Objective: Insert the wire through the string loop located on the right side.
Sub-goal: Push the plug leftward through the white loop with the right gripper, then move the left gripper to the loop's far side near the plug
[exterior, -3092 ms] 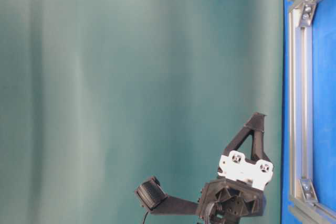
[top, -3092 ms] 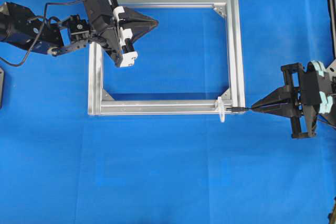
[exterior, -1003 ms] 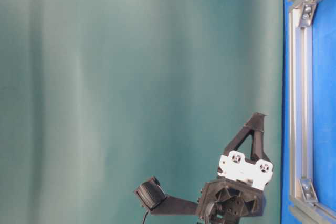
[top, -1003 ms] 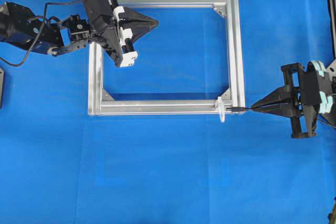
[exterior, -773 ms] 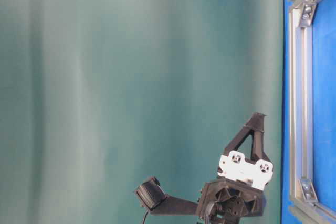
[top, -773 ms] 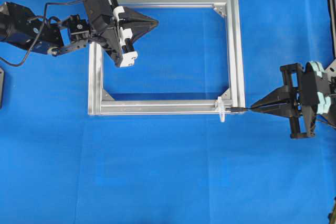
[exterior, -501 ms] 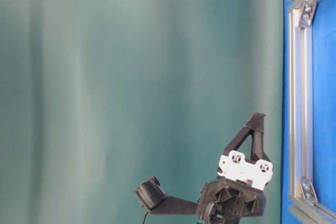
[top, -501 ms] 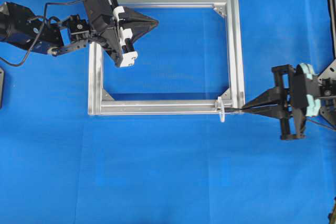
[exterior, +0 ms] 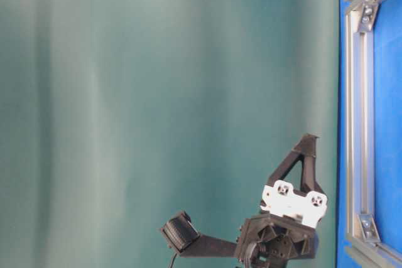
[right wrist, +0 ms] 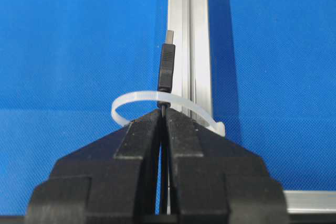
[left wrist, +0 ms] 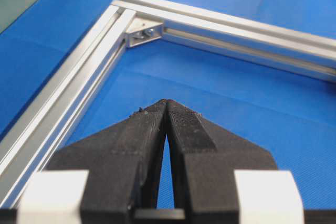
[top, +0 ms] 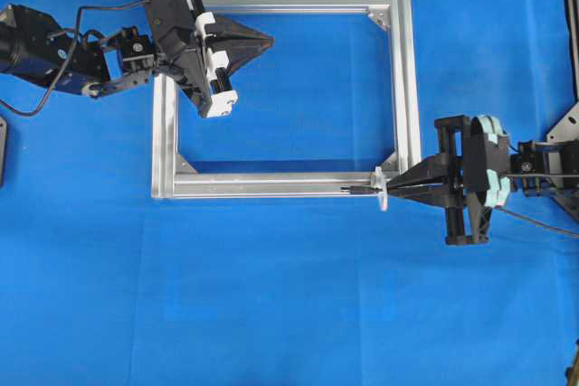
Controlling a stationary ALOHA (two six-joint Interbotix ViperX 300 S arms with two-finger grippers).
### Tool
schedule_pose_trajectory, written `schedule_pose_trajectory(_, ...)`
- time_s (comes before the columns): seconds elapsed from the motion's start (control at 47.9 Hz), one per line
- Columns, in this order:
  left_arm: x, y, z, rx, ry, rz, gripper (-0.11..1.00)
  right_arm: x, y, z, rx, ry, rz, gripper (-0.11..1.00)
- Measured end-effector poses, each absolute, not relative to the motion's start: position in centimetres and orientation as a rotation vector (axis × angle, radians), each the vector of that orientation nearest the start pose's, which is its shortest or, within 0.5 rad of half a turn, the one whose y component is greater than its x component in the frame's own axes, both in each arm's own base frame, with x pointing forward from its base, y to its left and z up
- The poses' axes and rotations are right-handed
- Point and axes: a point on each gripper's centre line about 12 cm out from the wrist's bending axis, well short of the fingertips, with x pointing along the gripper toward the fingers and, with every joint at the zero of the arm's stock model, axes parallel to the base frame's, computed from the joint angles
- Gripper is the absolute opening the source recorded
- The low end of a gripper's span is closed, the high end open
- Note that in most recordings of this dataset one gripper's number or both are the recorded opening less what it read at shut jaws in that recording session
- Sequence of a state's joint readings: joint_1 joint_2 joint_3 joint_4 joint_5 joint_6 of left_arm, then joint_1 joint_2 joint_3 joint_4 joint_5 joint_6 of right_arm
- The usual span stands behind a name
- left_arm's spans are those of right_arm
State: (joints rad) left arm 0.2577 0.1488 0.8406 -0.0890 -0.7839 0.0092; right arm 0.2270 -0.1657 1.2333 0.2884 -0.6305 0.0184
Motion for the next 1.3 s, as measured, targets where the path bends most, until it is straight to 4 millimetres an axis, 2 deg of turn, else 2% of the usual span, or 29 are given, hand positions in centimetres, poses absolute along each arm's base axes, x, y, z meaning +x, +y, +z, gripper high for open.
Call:
schedule_pose_trajectory(0.23,37.0,10.0,14.0,-0.073,0.201,0.313,0.00,25.7,3.9,11.8,0.159,0.452,0.000,-0.03)
schedule_pose_trajectory(0.397,37.3,8.8,13.9,-0.071,0.203,0.280,0.00,25.7,3.9,11.8,0.160,0.452,-0.001,-0.03)
schedule_pose_trajectory(0.606,37.9,5.1,13.8,-0.108,0.206,0.188,0.00,25.7,3.9,11.8,0.160,0.452,-0.001,-0.03)
schedule_pose_trajectory(0.982,37.9,-4.8,13.8,-0.157,0.226,-0.063,0.00,25.7,3.9,11.8,0.160,0.452,-0.001,-0.03)
schedule_pose_trajectory(1.149,37.6,-7.2,13.7,-0.169,0.239,-0.123,0.00,25.7,3.9,11.8,0.160,0.452,-0.001,-0.03)
schedule_pose_trajectory(1.295,37.8,-7.5,13.9,-0.169,0.242,-0.131,0.00,25.7,3.9,11.8,0.160,0.452,-0.001,-0.03)
